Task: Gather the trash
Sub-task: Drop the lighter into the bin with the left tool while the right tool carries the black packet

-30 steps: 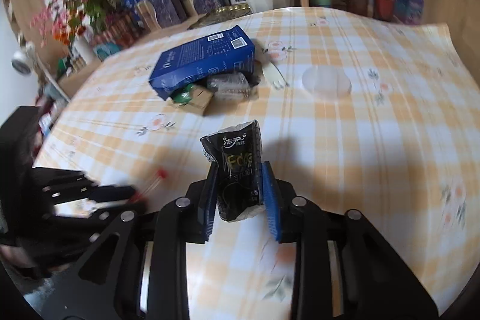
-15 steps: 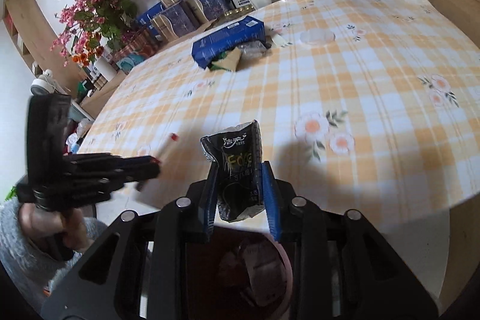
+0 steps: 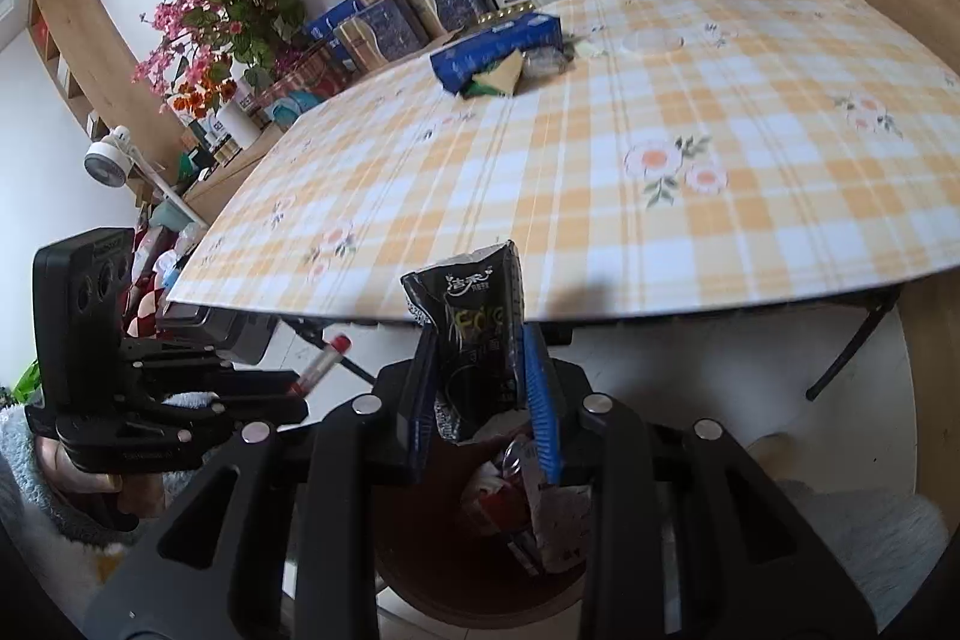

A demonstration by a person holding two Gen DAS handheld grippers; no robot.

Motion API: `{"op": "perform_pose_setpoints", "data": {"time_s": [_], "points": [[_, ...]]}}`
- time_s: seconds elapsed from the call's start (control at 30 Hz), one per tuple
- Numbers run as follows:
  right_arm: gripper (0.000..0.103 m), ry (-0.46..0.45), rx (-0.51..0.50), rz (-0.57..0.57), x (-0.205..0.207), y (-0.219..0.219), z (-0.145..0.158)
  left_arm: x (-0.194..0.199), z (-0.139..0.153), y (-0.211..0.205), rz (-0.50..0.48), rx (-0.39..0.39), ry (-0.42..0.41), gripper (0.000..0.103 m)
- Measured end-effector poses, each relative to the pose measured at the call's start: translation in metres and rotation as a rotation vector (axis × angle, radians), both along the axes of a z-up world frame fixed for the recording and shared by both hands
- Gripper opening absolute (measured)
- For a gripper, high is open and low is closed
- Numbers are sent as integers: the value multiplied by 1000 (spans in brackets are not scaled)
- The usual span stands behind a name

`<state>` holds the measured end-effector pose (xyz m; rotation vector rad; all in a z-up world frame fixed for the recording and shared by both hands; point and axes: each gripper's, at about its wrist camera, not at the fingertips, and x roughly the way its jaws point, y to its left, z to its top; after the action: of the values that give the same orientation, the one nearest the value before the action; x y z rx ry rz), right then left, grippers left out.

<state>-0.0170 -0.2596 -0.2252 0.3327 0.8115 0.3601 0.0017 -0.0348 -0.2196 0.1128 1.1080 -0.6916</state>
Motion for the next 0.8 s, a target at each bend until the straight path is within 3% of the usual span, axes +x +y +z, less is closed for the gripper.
{"op": "perform_pose_setpoints", "data": {"time_s": [0.3, 0.63, 0.8], "points": [[30, 1, 1, 17, 4, 9, -9, -9, -49, -17, -94, 122, 110, 21], [31, 30, 17, 12, 4, 3, -18, -5, -98, -34, -143, 205, 256, 21], [31, 49, 36, 2, 7, 1, -22, -5, -116, -36, -127, 253, 266, 22]]}}
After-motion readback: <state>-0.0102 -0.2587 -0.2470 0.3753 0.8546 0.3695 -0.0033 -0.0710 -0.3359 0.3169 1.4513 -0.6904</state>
